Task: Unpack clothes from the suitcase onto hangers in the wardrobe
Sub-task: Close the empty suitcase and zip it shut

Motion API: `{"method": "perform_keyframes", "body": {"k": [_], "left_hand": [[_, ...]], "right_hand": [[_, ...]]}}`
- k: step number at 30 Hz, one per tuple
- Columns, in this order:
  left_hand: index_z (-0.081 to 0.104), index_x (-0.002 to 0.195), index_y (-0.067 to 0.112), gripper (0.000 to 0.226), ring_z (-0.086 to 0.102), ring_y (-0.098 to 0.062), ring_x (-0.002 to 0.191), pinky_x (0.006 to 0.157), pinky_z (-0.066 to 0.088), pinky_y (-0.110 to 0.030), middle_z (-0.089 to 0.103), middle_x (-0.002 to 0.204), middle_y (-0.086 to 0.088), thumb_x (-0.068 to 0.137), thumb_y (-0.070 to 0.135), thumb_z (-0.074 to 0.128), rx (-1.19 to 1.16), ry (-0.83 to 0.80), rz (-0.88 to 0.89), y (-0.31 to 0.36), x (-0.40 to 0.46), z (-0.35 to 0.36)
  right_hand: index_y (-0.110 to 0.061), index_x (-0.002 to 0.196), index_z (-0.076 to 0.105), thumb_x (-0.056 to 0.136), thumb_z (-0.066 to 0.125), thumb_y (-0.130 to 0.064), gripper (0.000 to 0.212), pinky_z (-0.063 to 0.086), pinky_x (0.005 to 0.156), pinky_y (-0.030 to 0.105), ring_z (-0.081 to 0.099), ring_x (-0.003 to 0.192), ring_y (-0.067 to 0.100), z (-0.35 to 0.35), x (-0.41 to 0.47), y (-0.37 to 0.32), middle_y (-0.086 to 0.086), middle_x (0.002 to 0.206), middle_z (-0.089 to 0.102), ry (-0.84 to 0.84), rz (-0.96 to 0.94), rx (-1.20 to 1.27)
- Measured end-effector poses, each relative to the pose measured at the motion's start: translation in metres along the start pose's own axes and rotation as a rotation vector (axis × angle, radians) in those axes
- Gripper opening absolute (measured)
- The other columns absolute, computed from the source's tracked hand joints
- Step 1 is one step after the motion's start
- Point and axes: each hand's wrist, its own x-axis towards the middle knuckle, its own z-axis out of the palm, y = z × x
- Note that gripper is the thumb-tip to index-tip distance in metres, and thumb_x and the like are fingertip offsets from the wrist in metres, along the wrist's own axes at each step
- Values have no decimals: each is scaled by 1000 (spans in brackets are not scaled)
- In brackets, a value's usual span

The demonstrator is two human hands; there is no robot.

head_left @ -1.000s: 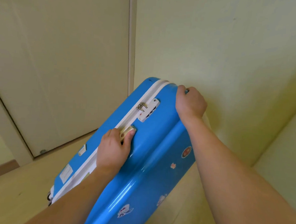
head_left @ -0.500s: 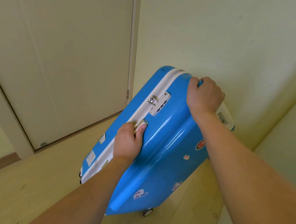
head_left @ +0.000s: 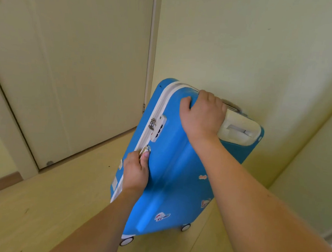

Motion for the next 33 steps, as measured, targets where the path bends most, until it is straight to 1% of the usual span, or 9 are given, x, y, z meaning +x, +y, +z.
{"method": "perform_keyframes", "body": {"k": [11, 13, 16, 20, 24, 26, 28, 30, 33], "left_hand": [[51, 100, 16, 43, 52, -21, 92, 70, 40, -32, 54, 102, -4, 100, 53, 29, -86, -94, -201, -47, 4, 1], [51, 101, 22, 45, 53, -22, 97, 78, 44, -36, 54, 106, -4, 98, 59, 27, -84, -93, -218, -56, 6, 1], [54, 96, 19, 57, 57, -25, 92, 76, 46, -38, 58, 98, -4, 93, 68, 26, -109, -85, -241, -71, 7, 0], [56, 114, 17, 52, 57, -17, 99, 82, 48, -37, 59, 103, 6, 98, 58, 29, -145, -113, -286, -72, 10, -7], [54, 116, 21, 65, 59, -16, 99, 83, 51, -40, 59, 105, 7, 90, 73, 26, -120, -135, -306, -76, 12, -9], [54, 110, 18, 49, 56, -5, 92, 77, 47, -30, 56, 98, 12, 99, 58, 29, -137, -124, -304, -67, 10, -10], [58, 104, 15, 43, 58, -8, 90, 74, 48, -28, 60, 96, 9, 103, 47, 29, -116, -143, -293, -64, 10, -12], [59, 117, 14, 43, 59, -21, 108, 89, 49, -37, 63, 116, 0, 102, 46, 34, -100, -134, -332, -62, 15, -14], [45, 138, 10, 42, 39, -27, 131, 110, 33, -41, 44, 141, -8, 96, 20, 45, -60, 144, -390, -31, 25, -26]], "right_hand": [[-7, 113, 62, 90, 31, -53, 60, 29, 81, 37, 54, 98, 28, 20, -54, -26, 7, 105, 64, -121, -233, -89], [-8, 114, 63, 90, 36, -54, 59, 27, 81, 35, 55, 99, 26, 24, -59, -31, 6, 108, 65, -147, -273, -91], [-10, 115, 64, 89, 40, -58, 60, 27, 82, 34, 55, 99, 25, 33, -71, -40, 4, 109, 65, -155, -348, -102], [-10, 114, 64, 89, 34, -62, 65, 28, 79, 35, 55, 92, 25, 44, -77, -44, 3, 106, 65, -115, -389, -118], [-10, 115, 64, 88, 33, -65, 69, 27, 78, 35, 56, 90, 25, 50, -77, -44, 2, 104, 66, -102, -404, -141], [-10, 116, 64, 88, 33, -66, 69, 27, 78, 34, 56, 90, 25, 50, -77, -44, 1, 106, 66, -123, -388, -160], [-10, 118, 64, 88, 32, -65, 70, 27, 78, 35, 57, 92, 25, 46, -77, -45, 2, 111, 66, -154, -385, -161], [-9, 118, 63, 89, 31, -60, 66, 27, 79, 36, 55, 94, 27, 41, -76, -44, 4, 113, 65, -183, -394, -120], [-10, 110, 63, 91, 29, -43, 52, 34, 82, 39, 55, 95, 29, 26, -61, -32, 5, 106, 65, -198, -388, 75]]}}
